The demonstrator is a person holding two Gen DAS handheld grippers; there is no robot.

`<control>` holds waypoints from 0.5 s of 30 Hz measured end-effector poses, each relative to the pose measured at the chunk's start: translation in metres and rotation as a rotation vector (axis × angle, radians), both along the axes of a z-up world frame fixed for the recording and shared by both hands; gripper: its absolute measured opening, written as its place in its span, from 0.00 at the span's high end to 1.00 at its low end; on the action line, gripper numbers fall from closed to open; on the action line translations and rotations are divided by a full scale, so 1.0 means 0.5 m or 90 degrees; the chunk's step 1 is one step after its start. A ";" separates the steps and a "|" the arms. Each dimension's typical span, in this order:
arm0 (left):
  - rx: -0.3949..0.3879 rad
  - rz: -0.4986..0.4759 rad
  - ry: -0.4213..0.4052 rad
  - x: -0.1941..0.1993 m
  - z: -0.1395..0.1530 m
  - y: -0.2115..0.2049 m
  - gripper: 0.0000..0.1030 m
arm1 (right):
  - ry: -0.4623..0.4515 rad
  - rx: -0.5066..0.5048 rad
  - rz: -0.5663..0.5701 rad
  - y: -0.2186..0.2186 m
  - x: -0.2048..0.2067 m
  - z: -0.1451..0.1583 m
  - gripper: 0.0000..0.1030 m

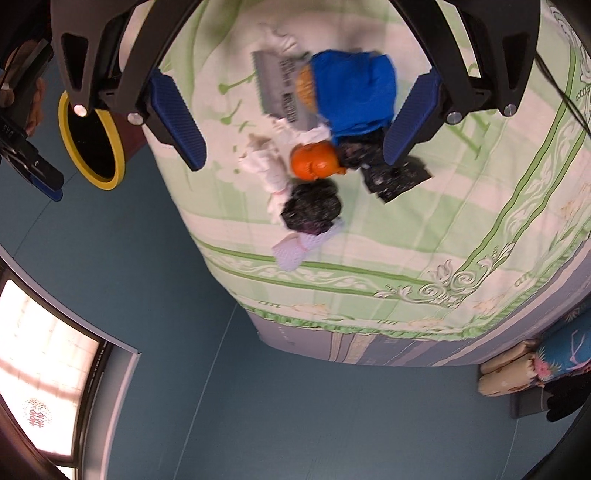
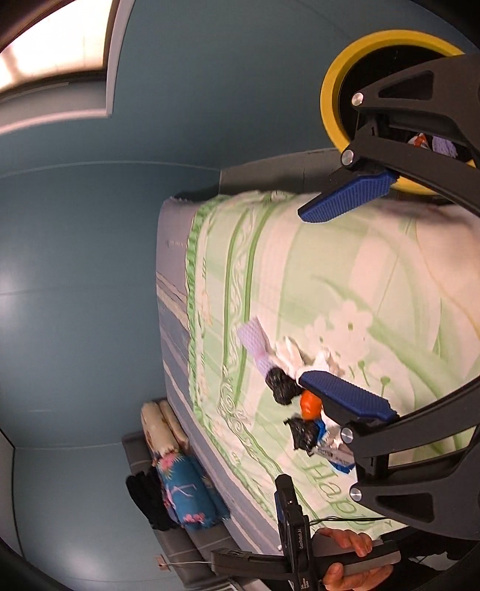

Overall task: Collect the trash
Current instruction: 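Move both tools back over the remaining trash on the bed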

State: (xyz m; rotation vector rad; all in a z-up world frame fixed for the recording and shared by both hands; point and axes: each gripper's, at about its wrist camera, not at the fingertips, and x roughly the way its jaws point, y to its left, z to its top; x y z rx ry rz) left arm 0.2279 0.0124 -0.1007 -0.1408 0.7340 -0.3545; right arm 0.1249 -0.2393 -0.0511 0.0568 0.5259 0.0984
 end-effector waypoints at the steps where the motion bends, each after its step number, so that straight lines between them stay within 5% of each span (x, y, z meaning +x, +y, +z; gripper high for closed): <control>1: 0.001 0.004 0.003 -0.003 -0.007 0.013 0.10 | 0.003 0.001 0.007 0.010 0.004 -0.002 0.24; 15: 0.009 0.039 0.069 -0.034 -0.125 0.120 0.10 | 0.064 0.018 0.138 0.164 0.015 -0.079 0.24</control>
